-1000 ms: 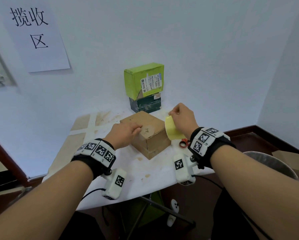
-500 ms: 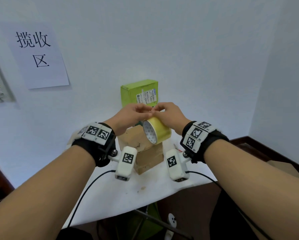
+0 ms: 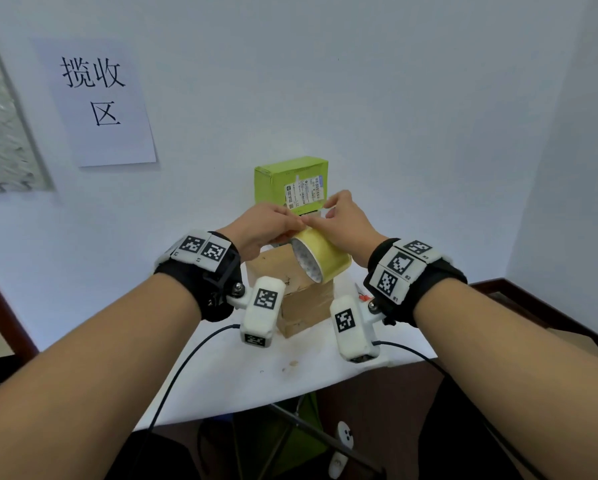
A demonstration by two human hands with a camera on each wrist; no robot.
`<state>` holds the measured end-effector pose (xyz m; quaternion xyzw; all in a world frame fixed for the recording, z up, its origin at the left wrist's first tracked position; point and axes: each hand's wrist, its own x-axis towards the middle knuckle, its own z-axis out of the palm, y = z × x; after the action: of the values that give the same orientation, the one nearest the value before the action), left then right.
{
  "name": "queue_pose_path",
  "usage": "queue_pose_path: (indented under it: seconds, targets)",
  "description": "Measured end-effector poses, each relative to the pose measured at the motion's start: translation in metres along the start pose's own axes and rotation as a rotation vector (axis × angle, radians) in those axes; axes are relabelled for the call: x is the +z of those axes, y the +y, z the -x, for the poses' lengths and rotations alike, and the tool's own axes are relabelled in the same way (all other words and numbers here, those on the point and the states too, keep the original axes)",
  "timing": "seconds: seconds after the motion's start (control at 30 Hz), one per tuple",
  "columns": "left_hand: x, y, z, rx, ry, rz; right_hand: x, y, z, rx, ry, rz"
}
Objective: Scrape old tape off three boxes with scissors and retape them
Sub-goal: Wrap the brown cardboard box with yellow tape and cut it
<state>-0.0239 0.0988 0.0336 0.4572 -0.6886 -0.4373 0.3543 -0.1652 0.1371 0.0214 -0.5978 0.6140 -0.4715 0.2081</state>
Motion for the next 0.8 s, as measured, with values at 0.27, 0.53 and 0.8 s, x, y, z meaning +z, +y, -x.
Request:
queue_pose_path:
  seconds: [0.27,0.53,0.8]
  targets:
    - [0.001,-0.011,0.004,-0.039,-0.063,0.014,-0.005,0.001,0.013,0.225,-0.191,-0.208]
    - [0.002,-0.022,0.009,0.031,0.045,-0.045,-0.016,-0.012,0.035,0.303,-0.514,-0.222]
    - [0.008,-0.033,0.012,0.081,0.05,-0.058,-0.009,-0.014,0.026,0.382,-0.424,0.054]
